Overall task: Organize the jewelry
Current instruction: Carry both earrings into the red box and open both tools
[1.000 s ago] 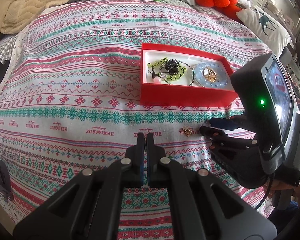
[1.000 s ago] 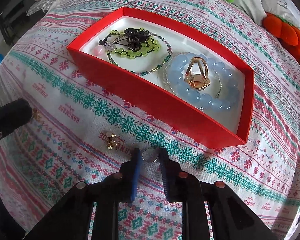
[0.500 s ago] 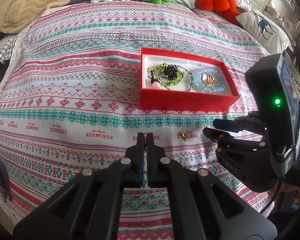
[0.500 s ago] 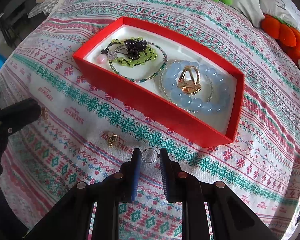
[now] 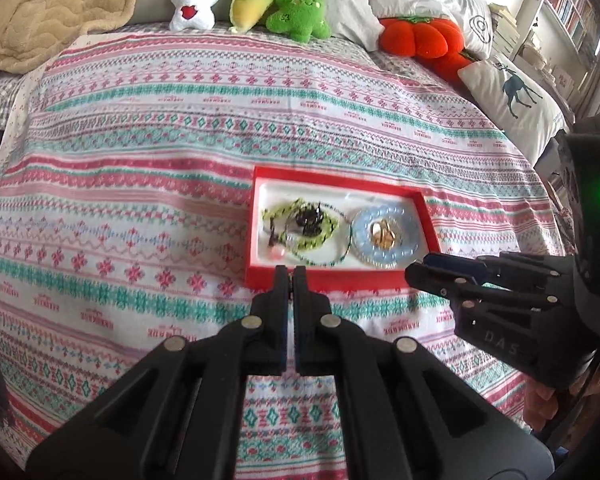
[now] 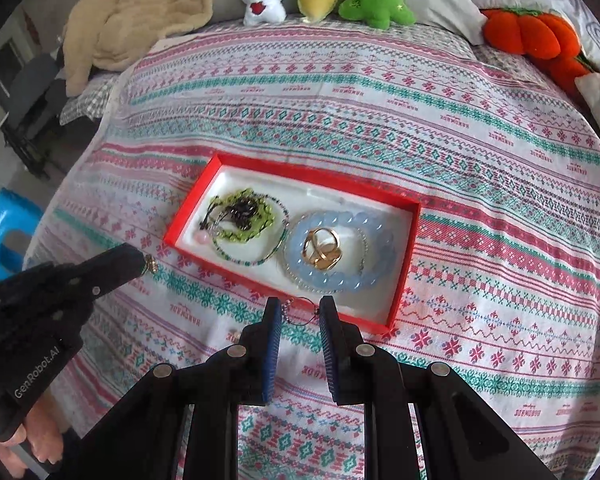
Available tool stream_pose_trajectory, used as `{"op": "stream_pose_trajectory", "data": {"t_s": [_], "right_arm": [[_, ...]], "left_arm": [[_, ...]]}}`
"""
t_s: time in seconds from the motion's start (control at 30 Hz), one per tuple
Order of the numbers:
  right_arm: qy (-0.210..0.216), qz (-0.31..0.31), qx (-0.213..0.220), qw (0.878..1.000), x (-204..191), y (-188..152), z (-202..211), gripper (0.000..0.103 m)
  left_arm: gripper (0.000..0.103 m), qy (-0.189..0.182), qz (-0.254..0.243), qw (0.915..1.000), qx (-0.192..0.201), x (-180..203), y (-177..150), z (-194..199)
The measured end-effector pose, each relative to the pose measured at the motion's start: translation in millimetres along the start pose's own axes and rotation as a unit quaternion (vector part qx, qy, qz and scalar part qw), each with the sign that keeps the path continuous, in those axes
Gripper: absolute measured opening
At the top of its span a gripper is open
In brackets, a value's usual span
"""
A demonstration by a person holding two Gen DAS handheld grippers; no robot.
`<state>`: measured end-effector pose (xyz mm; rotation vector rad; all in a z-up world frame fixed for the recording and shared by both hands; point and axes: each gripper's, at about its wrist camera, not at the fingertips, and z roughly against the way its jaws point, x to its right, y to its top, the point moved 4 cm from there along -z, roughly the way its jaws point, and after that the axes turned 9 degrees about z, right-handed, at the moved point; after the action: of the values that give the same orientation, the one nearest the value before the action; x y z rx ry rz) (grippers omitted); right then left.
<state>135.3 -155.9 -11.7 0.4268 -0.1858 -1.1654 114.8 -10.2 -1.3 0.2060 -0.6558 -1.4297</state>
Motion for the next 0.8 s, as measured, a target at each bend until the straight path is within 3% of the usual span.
{"op": "stream_pose_trajectory", "data": {"t_s": [0.2, 0.47, 0.8], "right_arm": [[-0.007, -0.047, 0.016, 0.999, 28, 8, -1, 0.020], [0.000, -0.056, 0.027, 0.998, 39, 13, -13, 0.021], [-0.019, -0.065, 0.036, 0.997, 43, 18, -10, 0.036]], "left_arm": [[0.002, -0.014, -0.019, 0.9997, -0.002, 12, 12, -21], [0.002, -0.040, 0.001, 0.9991, -0.011, 7, 19, -46], [0.003, -0.046, 0.009, 0.9989, 0.002, 5, 23, -30]]}}
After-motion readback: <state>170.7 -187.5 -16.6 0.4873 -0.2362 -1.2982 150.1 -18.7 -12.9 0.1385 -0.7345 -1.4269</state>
